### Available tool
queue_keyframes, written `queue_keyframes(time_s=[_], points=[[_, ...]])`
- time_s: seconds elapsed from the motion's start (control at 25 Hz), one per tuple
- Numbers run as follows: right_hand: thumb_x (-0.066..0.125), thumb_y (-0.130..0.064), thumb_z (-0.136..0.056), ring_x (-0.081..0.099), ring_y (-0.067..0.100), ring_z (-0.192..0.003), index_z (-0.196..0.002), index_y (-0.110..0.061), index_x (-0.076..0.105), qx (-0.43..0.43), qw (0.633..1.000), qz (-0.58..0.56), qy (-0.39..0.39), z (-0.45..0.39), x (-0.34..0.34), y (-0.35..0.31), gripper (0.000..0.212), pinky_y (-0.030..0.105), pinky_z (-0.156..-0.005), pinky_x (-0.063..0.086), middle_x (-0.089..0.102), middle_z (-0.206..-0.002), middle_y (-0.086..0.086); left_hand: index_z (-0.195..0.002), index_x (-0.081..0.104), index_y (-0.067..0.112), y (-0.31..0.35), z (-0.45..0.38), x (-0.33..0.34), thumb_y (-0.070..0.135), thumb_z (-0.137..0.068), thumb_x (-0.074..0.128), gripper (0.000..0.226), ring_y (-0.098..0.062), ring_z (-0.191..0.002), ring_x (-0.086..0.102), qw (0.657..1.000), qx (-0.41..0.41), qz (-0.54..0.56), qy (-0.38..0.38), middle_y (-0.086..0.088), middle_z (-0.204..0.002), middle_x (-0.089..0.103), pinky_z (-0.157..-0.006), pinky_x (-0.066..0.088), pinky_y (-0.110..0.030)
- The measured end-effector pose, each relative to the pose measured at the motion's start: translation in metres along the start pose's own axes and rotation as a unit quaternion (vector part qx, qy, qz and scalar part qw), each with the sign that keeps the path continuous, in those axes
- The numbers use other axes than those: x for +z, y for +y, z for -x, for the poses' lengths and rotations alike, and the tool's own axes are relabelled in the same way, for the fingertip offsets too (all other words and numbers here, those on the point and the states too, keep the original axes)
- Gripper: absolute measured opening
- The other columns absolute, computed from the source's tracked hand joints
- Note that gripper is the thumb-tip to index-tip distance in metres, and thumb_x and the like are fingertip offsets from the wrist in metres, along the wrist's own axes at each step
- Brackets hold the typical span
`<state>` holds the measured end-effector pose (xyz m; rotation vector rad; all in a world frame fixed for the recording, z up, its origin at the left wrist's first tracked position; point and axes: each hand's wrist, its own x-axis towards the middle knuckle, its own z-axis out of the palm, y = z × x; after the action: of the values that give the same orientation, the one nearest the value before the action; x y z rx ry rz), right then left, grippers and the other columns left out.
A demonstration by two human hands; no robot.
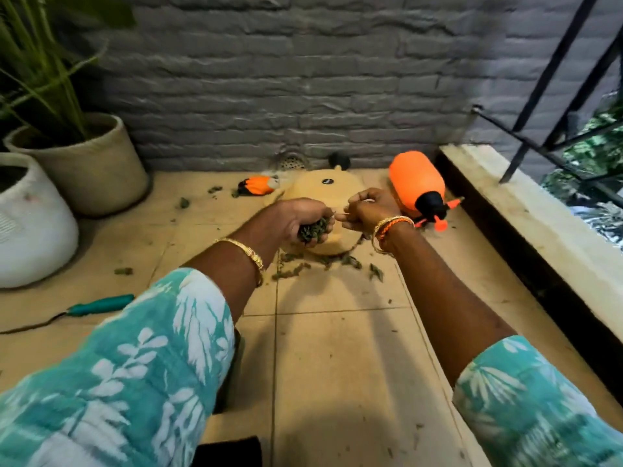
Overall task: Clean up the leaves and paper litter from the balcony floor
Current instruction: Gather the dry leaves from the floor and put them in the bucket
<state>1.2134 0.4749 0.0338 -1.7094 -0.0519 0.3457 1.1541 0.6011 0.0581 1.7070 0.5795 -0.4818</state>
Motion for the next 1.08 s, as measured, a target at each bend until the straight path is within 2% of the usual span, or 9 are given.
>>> queue_keyframes(time_s=[0.12,0.2,0.32,0.44,0.56,0.68,0.88,1.0,1.08], points=[[0.056,-0.005,-0.08,0.062,0.025,-0.084,-0.078,-0.01,0.065,-0.139,0.949,0.274,0.065,-0.03,0.032,0.027,0.01,0.036,-0.083,0.052,0.067,-0.089,0.014,-0.074,0.047,0.017,-0.032,-0.029,-0.043,0.026,-0.103,0.038,0.032,-0.011,-0.05,0.045,0.999,-0.027,0.005,0.043,0.001,-0.063,0.048,-0.041,0.033,-0.019],[0.057,-0.004,-0.079,0.057,0.034,-0.102,-0.096,-0.002,0.068,-0.237,0.882,0.407,0.014,-0.04,0.064,0.048,0.021,0.036,-0.089,0.047,0.066,-0.102,0.02,-0.071,0.047,0.016,-0.056,-0.045,-0.062,0.025,-0.102,0.037,0.033,-0.01,-0.046,0.045,0.995,-0.048,0.025,0.081,0.002,-0.061,0.048,-0.041,0.031,-0.018],[0.06,-0.008,-0.08,0.048,0.042,-0.107,-0.104,0.004,0.064,-0.392,0.715,0.578,-0.039,-0.061,0.124,0.078,0.027,0.046,-0.087,0.043,0.062,-0.105,0.026,-0.064,0.051,0.015,-0.085,-0.067,-0.078,0.022,-0.098,0.044,0.036,-0.01,-0.041,0.043,0.988,-0.053,0.048,0.135,0.001,-0.049,0.049,-0.044,0.032,-0.017],[0.037,-0.013,-0.095,0.026,0.041,-0.132,-0.126,0.002,0.05,-0.357,0.594,0.72,-0.028,-0.085,0.161,0.095,0.037,0.051,-0.106,0.023,0.042,-0.137,0.024,-0.064,0.053,0.013,-0.105,-0.085,-0.092,0.018,-0.098,0.045,0.035,-0.014,-0.046,0.044,0.98,-0.047,0.071,0.182,-0.003,-0.056,0.05,-0.046,0.033,-0.019],[0.026,-0.011,-0.098,0.008,0.04,-0.141,-0.137,0.003,0.037,-0.329,0.585,0.742,0.015,-0.101,0.172,0.09,0.043,0.052,-0.113,0.007,0.02,-0.152,0.019,-0.064,0.052,0.013,-0.115,-0.092,-0.106,0.016,-0.097,0.043,0.034,-0.015,-0.047,0.045,0.976,-0.04,0.088,0.197,-0.003,-0.06,0.051,-0.045,0.032,-0.018],[0.031,-0.011,-0.098,0.003,0.04,-0.142,-0.14,-0.001,0.034,-0.327,0.595,0.733,0.049,-0.11,0.168,0.092,0.044,0.053,-0.114,-0.002,0.015,-0.154,0.018,-0.065,0.053,0.012,-0.125,-0.093,-0.114,0.015,-0.098,0.042,0.034,-0.014,-0.048,0.045,0.976,-0.048,0.094,0.193,-0.003,-0.062,0.051,-0.046,0.033,-0.02],[0.068,-0.022,-0.079,0.024,0.039,-0.139,-0.114,-0.009,0.063,-0.407,0.637,0.646,0.108,-0.11,0.141,0.112,0.038,0.053,-0.111,-0.001,0.041,-0.142,0.019,-0.066,0.054,0.012,-0.122,-0.085,-0.122,0.015,-0.097,0.044,0.033,-0.014,-0.05,0.048,0.969,-0.04,0.103,0.222,-0.003,-0.064,0.053,-0.045,0.034,-0.021],[0.073,-0.021,-0.073,0.027,0.037,-0.138,-0.105,-0.011,0.066,-0.424,0.66,0.608,0.123,-0.099,0.142,0.107,0.034,0.054,-0.111,-0.002,0.046,-0.138,0.018,-0.067,0.052,0.013,-0.114,-0.07,-0.127,0.014,-0.097,0.043,0.032,-0.014,-0.049,0.047,0.962,-0.022,0.121,0.242,-0.002,-0.063,0.052,-0.044,0.033,-0.02],[0.072,-0.018,-0.073,0.029,0.035,-0.138,-0.104,-0.013,0.065,-0.461,0.655,0.585,0.126,-0.086,0.157,0.1,0.032,0.052,-0.112,-0.003,0.048,-0.136,0.017,-0.066,0.051,0.014,-0.113,-0.061,-0.131,0.015,-0.097,0.043,0.032,-0.014,-0.048,0.046,0.956,-0.011,0.141,0.257,-0.002,-0.062,0.051,-0.041,0.033,-0.017]])
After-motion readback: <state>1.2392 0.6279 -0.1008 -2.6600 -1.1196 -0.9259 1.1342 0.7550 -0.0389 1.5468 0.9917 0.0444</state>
